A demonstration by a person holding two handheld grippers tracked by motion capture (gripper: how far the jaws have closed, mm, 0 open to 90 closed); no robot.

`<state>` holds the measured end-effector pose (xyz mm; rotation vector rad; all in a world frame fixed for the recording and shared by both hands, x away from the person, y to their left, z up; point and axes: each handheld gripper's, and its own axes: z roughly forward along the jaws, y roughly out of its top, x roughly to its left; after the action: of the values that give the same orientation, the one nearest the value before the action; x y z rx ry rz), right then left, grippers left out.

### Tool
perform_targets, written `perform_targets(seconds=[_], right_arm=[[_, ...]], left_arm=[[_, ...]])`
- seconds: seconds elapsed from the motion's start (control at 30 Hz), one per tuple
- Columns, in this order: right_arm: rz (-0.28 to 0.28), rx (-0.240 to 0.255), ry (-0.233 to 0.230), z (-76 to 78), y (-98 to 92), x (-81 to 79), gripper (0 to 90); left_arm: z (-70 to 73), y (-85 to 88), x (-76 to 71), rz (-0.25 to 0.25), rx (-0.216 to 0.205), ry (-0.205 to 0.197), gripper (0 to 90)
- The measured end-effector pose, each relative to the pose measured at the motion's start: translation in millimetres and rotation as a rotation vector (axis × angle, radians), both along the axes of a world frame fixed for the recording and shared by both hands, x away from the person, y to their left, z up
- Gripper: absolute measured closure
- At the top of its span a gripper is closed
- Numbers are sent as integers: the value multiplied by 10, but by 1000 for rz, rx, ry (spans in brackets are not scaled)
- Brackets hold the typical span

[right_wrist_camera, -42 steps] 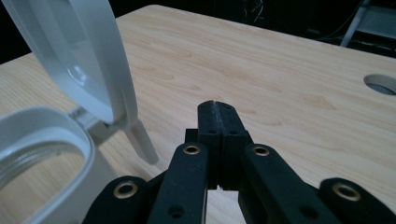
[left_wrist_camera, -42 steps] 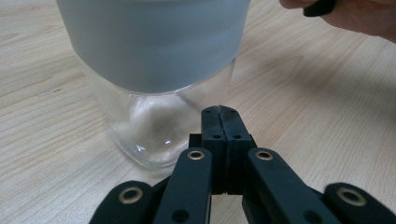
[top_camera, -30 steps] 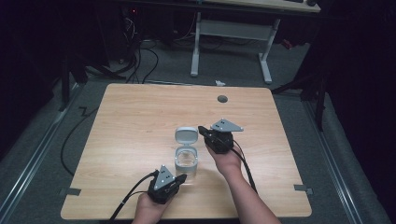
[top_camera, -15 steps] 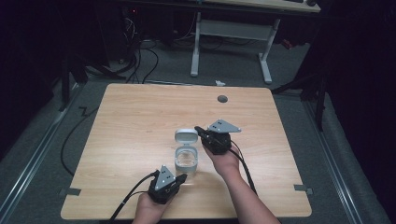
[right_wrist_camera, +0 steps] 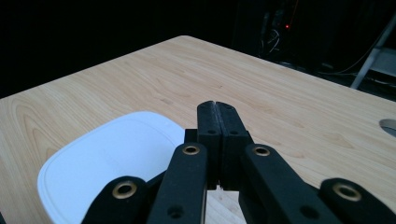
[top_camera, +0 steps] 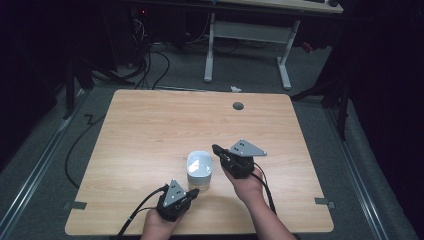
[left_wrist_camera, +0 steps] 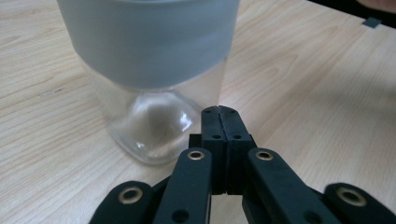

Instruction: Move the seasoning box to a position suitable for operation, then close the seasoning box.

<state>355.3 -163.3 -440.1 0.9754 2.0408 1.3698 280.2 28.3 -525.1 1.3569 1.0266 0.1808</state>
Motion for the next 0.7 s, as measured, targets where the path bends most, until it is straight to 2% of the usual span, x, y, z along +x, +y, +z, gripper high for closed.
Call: perform_targets(seconds=[0.13, 0.23, 0.3, 0.33, 0.43, 0.47, 0.5, 0.53, 0.57, 0.63, 0.7], right_arm=[[-14, -8, -9, -16, -79, -65, 894], [-28, -3, 7, -59, -153, -90, 892], [-47, -16, 28, -126, -252, -114, 889], [-47, -16, 28, -126, -252, -114, 889], [-64, -27, 38, -176, -361, -130, 888], [-74, -29, 38, -192, -410, -136, 886], [-101, -26, 54, -230, -535, -150, 879], [-101, -26, 54, -230, -535, -150, 879], [-112, -26, 58, -248, -588, -153, 869], [-157, -20, 81, -326, -784, -151, 783], [-191, -24, 106, -396, -917, -137, 735]], left_arm=[[33, 130, -52, -9, 10, -4, 876], [54, 291, -56, 20, 44, -32, 858], [98, 429, 7, 65, 29, -40, 828], [98, 429, 7, 65, 29, -40, 821], [130, 580, 96, 120, 27, -47, 799], [134, 627, 126, 139, 27, -46, 785], [132, 713, 191, 168, 30, -37, 747], [132, 713, 191, 168, 30, -37, 731], [120, 784, 249, 197, 40, -31, 731], [94, 873, 310, 235, 64, -40, 679], [47, 991, 380, 278, 101, -42, 639]])
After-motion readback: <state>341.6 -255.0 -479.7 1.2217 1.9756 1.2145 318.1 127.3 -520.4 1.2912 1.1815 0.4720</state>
